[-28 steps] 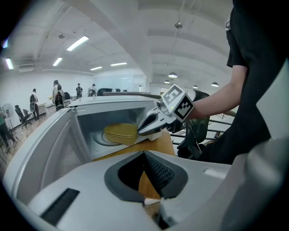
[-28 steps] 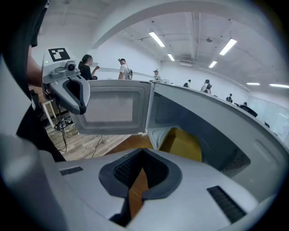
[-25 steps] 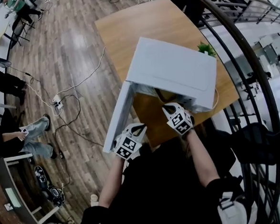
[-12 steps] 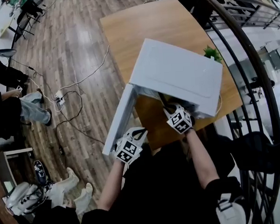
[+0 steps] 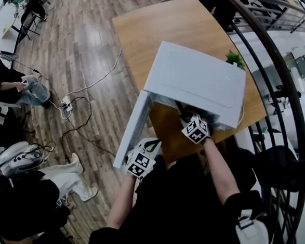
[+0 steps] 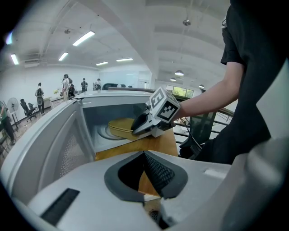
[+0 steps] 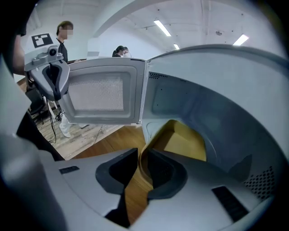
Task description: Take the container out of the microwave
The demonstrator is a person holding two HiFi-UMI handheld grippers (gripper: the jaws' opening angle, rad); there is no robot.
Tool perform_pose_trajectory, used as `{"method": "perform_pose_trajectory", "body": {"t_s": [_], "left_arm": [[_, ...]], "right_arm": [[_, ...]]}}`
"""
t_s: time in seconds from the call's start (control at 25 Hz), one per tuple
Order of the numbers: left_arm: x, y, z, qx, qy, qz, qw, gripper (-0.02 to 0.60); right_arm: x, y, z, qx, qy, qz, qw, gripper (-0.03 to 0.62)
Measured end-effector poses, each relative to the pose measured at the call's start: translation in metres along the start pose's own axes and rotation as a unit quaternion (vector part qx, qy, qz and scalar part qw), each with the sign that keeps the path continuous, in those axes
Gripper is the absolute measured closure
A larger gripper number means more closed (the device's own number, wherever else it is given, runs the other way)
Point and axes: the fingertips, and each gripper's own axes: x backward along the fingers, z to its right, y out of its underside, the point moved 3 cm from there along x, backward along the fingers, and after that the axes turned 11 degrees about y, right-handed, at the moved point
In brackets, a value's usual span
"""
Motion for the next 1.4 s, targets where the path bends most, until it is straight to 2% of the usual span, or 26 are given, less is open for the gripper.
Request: {"method": "perform_pose_trajectory", "body": {"t_s": [0.4, 1.4], "left_arm": [[-0.001, 0.002, 0.0, 0.001, 0.0, 0.001, 1.0, 0.58], [0.004, 0.0, 0.012, -0.016, 0.012, 0.014, 0.9997, 0.58]], "right_arm": [[-0.008, 0.012, 0.003, 0.017, 0.012, -0.03, 0.999, 0.549], [0.006, 0.011, -0.014, 0.036, 0.027, -0.029, 0.999, 0.563]]}}
